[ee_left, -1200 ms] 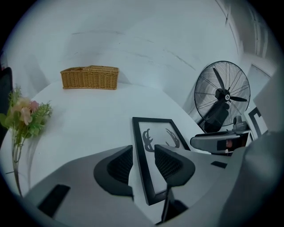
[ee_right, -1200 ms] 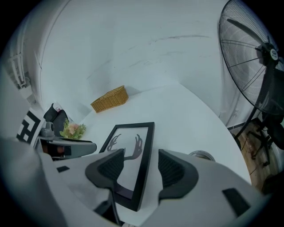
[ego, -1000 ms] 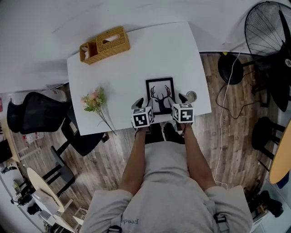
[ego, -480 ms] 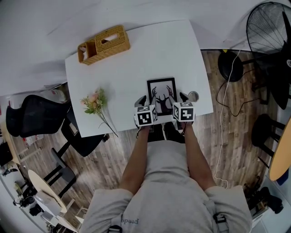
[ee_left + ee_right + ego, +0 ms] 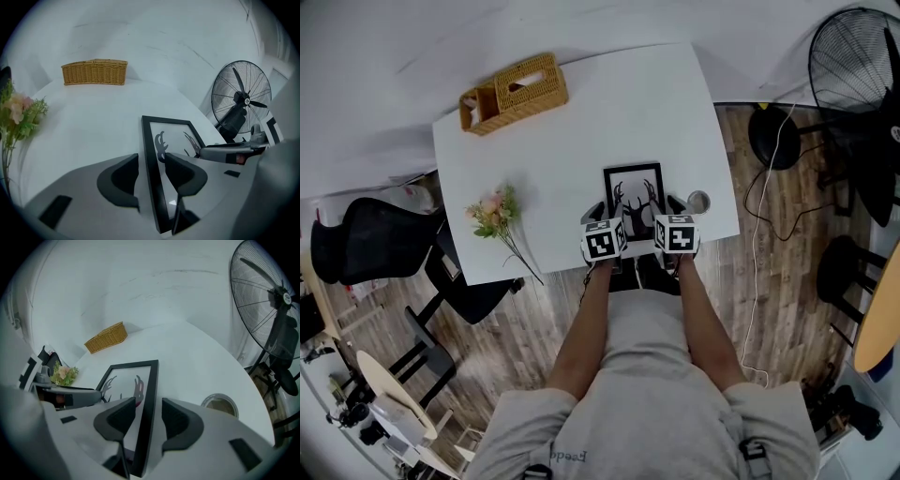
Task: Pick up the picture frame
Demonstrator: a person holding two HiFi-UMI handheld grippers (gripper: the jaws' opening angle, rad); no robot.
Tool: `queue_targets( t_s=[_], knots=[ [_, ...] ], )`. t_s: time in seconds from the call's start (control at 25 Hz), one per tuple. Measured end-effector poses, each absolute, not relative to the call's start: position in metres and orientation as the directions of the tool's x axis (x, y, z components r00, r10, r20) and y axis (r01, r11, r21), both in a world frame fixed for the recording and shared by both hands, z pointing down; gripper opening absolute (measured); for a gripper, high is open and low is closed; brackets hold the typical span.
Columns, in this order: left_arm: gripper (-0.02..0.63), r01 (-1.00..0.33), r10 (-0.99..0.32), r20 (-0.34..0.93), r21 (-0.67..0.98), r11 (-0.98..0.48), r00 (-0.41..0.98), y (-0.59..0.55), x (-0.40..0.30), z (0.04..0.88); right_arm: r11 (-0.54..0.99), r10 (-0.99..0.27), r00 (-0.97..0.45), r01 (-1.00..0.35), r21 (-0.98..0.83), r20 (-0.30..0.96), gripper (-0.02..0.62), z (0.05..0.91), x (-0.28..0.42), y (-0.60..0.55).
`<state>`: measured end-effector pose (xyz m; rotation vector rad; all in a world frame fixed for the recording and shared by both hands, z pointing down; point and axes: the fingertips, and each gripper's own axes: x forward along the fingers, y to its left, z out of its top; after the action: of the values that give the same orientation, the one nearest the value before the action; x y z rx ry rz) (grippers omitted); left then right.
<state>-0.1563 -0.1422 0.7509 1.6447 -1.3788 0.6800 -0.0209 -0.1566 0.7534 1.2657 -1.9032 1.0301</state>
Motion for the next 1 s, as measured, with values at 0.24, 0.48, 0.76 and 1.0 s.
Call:
queue_targets(
  t_s=[0.24,0.48,0.76,1.0],
  knots=[
    [0.193,-0.965,-0.492,0.838,0.261,-0.017,0.235,-0.1420,-0.1570,0.7521,0.244,-0.445,-0.350,-0.933,-0.264,0.824,0.181,0.7540,-0.0216,-0.1565],
    [0.193,-0.971,-0.494,0.844,0.237,-0.012,0.212,-0.1428,-0.1559,0.7515,0.251,-0.449,-0.347,-0.933,-0.257,0.823,0.176,0.7535,-0.0208,-0.1566],
    [0.190,-0.968,-0.496,0.840,0.250,-0.004,0.219,-0.1414,-0.1562,0.7513,0.261,-0.425,-0.370,-0.924,-0.280,0.826,0.126,0.7539,-0.0251,-0.1543],
    [0.144,-0.965,-0.495,0.838,0.262,-0.002,0.229,-0.1406,-0.1511,0.7522,0.270,-0.417,-0.368,-0.923,-0.273,0.831,0.124,0.7550,-0.0261,-0.1534]
  ],
)
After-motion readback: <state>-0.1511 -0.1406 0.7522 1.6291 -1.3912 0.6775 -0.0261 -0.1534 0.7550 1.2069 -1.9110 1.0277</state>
